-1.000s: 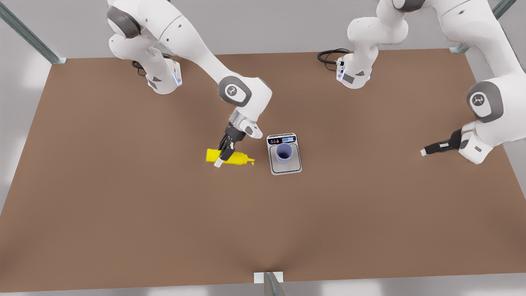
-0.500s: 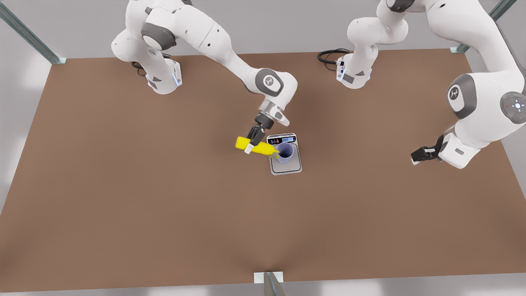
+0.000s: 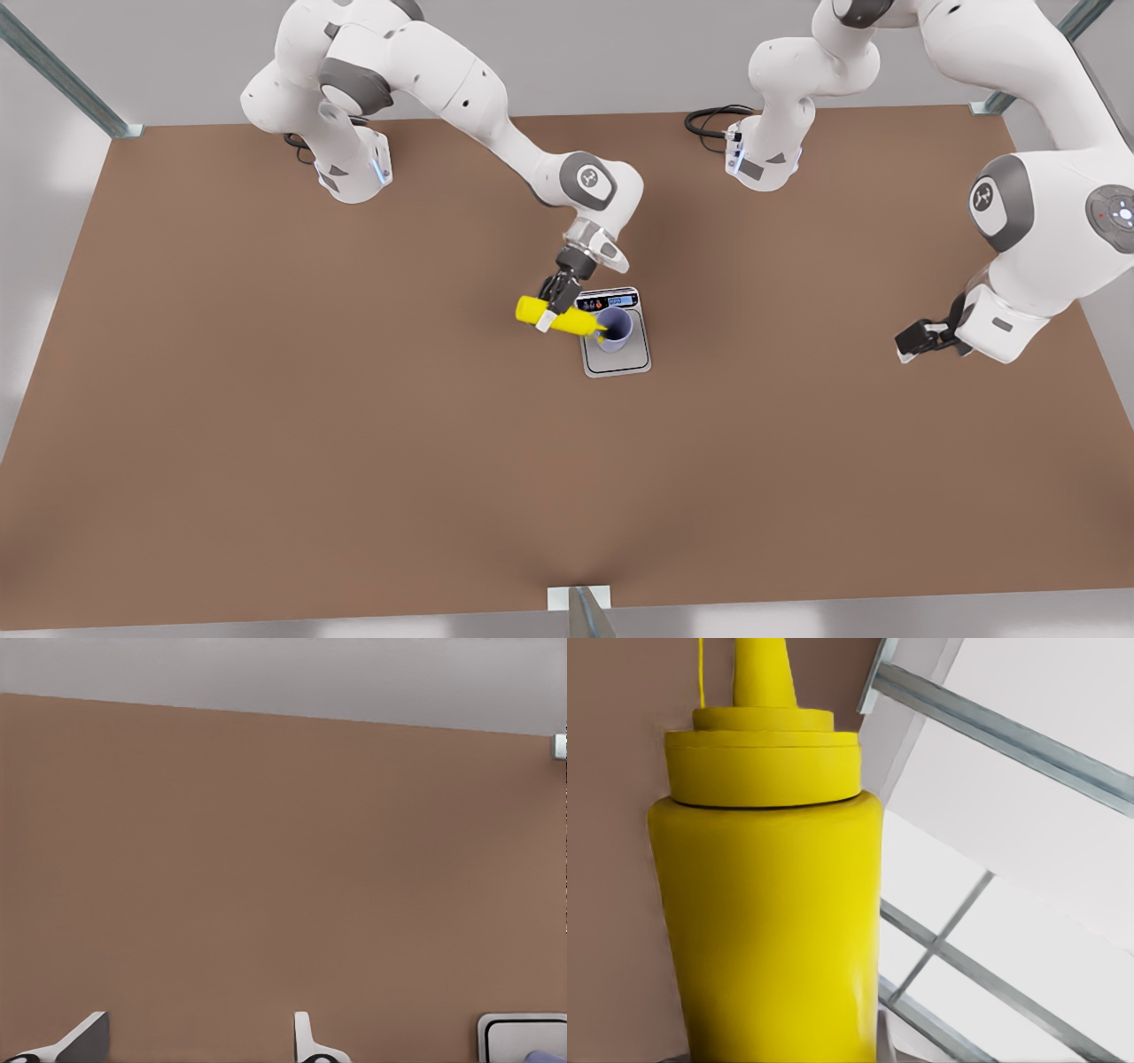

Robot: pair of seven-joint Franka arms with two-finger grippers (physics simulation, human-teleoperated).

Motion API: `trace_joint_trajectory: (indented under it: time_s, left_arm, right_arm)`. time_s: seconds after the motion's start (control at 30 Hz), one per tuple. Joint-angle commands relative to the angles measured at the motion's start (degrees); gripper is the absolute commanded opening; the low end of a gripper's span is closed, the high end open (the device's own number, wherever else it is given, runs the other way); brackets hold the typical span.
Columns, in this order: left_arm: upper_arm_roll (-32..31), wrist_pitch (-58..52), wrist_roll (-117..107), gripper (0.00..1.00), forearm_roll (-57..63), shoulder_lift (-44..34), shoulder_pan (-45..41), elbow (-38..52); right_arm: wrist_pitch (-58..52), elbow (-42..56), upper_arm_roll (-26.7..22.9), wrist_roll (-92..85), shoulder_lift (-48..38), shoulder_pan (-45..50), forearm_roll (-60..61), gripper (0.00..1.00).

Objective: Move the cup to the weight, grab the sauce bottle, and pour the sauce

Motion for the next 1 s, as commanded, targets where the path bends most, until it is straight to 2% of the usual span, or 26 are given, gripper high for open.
trace_joint_trajectory:
  time_s: [0.0, 0.53, 0.73, 0.87, 0.97]
  left_arm:
    - [0.0, 0.0, 0.0, 1.0, 0.0, 0.0, 0.0, 0.0]
    - [-0.2, 0.9, 0.0, 1.0, 0.0, 0.1, -0.1, 0.1]
    - [-0.2, 1.3, 0.0, 1.0, 0.0, 0.2, 0.0, 0.1]
    - [-0.2, 1.3, 0.0, 1.0, 0.0, 0.2, -0.1, 0.0]
    - [-0.2, 1.2, 0.0, 1.0, 0.0, 0.2, -0.1, 0.1]
  right_arm:
    - [-0.7, 0.1, -0.1, 0.0, 0.1, 0.1, -0.2, 0.57]
    - [-1.7, 0.4, -0.2, 0.1, 2.2, 1.0, -1.7, 0.57]
    - [0.4, -0.2, -1.6, 0.0, -0.8, -3.7, -1.6, 0.57]
    - [1.6, 2.5, -1.4, 1.0, -1.8, -7.8, 8.5, 0.57]
    - [4.0, 5.3, -1.4, 1.3, -2.7, -12.4, 21.3, 0.57]
